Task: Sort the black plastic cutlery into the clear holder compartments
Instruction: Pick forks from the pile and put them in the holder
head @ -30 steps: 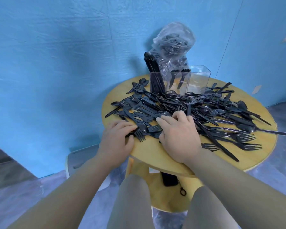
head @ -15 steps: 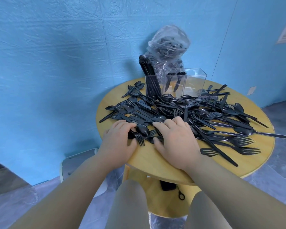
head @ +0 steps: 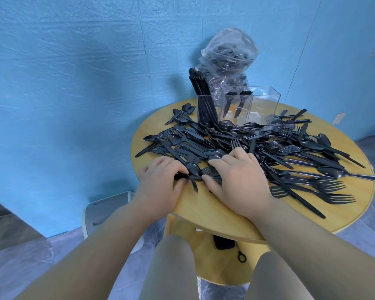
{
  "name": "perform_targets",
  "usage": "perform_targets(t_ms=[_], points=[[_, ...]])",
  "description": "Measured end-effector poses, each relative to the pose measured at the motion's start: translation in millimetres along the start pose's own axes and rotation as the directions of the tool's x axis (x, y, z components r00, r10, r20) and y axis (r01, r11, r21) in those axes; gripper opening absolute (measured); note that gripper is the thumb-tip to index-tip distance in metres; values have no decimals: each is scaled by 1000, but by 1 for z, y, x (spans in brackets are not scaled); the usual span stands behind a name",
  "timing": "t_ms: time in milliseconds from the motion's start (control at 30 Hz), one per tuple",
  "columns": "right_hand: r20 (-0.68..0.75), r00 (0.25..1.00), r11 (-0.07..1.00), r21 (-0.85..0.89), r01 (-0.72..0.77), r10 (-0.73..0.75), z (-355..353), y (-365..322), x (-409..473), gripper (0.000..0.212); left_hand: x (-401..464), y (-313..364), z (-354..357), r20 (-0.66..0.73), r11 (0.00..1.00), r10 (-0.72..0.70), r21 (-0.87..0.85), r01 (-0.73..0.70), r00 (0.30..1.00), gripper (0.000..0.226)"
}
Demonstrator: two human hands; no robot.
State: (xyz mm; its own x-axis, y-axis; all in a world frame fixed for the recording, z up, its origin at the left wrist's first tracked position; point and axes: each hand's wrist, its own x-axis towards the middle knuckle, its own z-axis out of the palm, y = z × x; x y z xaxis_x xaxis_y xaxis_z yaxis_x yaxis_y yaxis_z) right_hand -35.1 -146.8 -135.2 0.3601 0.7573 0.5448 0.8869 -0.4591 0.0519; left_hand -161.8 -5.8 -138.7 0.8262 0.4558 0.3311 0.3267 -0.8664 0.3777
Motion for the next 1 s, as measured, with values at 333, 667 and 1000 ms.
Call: perform_targets(t_ms=[333,667,1000], points=[[55,998,999,2,-42,41,-1,-1,-4,40,-3,8,-5,13,998,62,29,-62,998,13],[29,1000,999,31,-8,7,1,2,-4,24,-4,5,-1,-8,993,110,42,-109,994,16],[-88,996,986,166,-5,20,3,4,-3,8,-2,1,1,-59,971,220,106,-213,974,37]])
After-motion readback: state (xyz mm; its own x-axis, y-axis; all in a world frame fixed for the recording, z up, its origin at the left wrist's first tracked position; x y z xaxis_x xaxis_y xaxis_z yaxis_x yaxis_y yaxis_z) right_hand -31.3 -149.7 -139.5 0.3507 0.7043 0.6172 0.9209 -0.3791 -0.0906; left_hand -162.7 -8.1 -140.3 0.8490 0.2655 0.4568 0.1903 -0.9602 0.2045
